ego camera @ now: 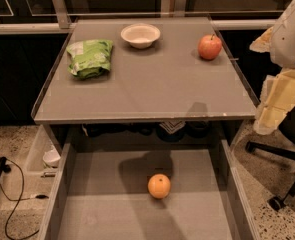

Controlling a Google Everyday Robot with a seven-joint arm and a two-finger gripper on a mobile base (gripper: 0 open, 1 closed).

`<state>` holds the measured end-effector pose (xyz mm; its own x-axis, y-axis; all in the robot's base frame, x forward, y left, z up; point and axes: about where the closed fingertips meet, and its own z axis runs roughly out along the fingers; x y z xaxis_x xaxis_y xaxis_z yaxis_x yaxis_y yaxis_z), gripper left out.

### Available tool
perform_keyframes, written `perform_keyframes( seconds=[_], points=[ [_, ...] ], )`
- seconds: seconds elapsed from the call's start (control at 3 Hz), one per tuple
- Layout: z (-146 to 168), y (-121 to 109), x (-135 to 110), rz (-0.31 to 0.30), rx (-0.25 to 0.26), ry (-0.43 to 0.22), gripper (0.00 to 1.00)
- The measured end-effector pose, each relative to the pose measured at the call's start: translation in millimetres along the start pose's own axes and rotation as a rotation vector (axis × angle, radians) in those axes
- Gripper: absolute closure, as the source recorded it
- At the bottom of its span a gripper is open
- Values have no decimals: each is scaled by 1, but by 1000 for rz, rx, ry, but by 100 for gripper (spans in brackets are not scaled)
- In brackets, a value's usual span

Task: Pick orange from top drawer and place on counter

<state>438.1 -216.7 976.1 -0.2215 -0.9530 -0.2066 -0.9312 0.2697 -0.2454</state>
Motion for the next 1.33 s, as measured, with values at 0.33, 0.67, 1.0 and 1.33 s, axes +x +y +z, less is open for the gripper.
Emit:
perform_keyframes(
  seconds=[0.33,0.67,1.0,1.33],
  points=[
    [-1,1,0,0,13,0,0],
    [20,27,1,-22,-15,-34,0],
    [70,69,6,-41,-84,-77,0],
    [128,107,17,-61,-132,-159,0]
  ],
)
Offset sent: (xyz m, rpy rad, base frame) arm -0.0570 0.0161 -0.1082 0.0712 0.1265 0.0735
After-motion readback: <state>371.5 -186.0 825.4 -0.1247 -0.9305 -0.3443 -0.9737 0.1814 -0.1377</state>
